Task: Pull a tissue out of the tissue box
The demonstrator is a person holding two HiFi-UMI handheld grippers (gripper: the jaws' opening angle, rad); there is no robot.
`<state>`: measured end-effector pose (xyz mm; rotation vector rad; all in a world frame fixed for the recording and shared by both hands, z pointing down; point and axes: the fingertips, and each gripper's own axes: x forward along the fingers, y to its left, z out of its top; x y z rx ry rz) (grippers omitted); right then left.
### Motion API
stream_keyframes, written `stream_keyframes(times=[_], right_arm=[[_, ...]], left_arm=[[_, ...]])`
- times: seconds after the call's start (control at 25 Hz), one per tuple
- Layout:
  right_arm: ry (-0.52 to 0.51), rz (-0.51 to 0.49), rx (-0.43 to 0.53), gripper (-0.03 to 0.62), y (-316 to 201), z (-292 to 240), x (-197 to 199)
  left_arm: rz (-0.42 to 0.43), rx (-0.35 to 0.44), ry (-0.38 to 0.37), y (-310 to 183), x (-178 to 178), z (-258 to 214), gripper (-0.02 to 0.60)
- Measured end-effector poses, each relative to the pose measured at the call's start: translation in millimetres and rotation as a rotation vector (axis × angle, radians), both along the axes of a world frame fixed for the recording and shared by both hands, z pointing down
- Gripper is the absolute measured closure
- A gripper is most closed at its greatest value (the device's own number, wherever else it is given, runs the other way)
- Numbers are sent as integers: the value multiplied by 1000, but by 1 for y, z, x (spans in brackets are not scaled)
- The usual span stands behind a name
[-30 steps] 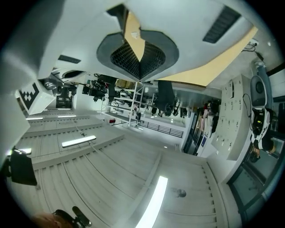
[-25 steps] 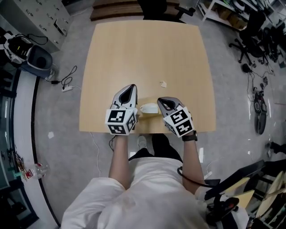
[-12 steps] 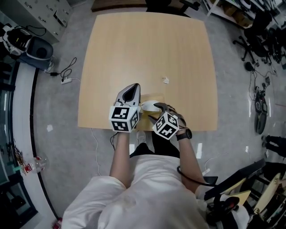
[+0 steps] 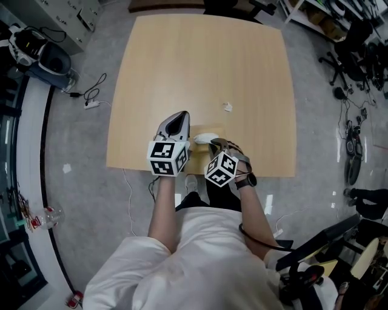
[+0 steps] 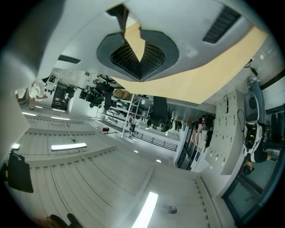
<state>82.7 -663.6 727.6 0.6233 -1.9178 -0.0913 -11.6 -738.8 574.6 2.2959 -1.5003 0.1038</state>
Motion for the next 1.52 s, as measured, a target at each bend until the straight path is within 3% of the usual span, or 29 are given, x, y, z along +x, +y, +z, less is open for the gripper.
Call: stream_keyframes(times=[0.24, 0.44, 0.68, 0.92, 1.04, 1.32, 1.52], right_arm=[[-82, 51, 38, 591, -16, -33, 9], [-239, 121, 96, 591, -45, -79, 11], [-497, 214, 212, 591, -81, -171, 9], [-862, 342, 321, 591, -107, -275, 17], [-996, 401, 376, 591, -112, -315, 27], [-1052, 434, 515, 591, -111, -366, 35], [-1050, 427, 542, 592, -111, -373, 33]], left_arm=[[12, 36, 4, -5, 11, -21, 592], [16, 89, -3, -17, 12, -46, 592], [5, 181, -6, -25, 2, -98, 592], [-25, 301, 2, -28, -1, -156, 592], [-41, 348, 2, -24, 2, -178, 592], [-63, 435, 1, -14, 5, -210, 592], [-70, 457, -7, -11, 6, -218, 592]])
